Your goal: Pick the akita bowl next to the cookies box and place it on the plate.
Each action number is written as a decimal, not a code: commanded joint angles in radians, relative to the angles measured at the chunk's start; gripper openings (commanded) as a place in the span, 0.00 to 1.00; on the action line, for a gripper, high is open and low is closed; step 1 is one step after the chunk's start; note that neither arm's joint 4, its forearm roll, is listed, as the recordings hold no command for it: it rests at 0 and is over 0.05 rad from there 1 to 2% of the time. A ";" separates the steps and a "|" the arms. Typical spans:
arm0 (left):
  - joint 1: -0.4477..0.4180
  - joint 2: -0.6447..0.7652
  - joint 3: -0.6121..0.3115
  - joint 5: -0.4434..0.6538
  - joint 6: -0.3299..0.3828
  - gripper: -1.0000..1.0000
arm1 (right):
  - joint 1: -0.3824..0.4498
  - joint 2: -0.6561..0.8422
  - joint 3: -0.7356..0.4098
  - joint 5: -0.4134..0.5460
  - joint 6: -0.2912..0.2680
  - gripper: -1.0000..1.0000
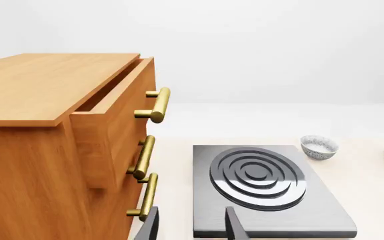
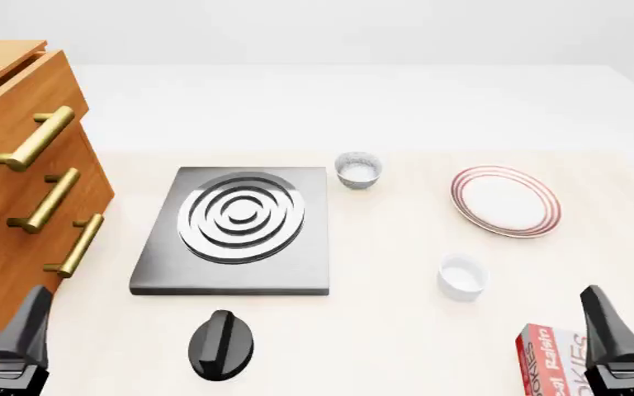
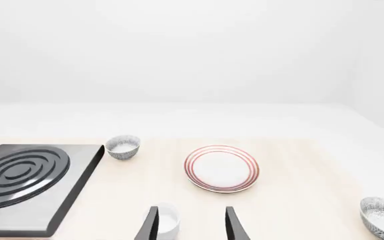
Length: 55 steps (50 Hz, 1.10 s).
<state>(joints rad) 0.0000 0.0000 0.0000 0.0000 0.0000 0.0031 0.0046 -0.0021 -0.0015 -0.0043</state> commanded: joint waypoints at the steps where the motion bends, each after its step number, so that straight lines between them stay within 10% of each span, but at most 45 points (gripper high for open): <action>1: 0.000 0.000 0.000 0.000 0.000 1.00 | 0.010 0.028 -0.003 -0.017 -0.028 1.00; 10: 0.000 0.000 0.000 0.000 0.000 1.00 | 0.035 0.280 -0.008 -0.179 -0.051 1.00; 26: 0.000 0.000 0.000 0.000 0.000 1.00 | 0.042 0.377 -0.254 0.118 -0.061 1.00; 55: 0.000 0.000 0.000 0.000 0.000 1.00 | -0.168 0.585 -0.509 0.364 -0.084 1.00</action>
<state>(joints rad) 0.0000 0.0000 0.0000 0.0000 0.0000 -0.0991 0.5236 -0.4308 0.2929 -0.0841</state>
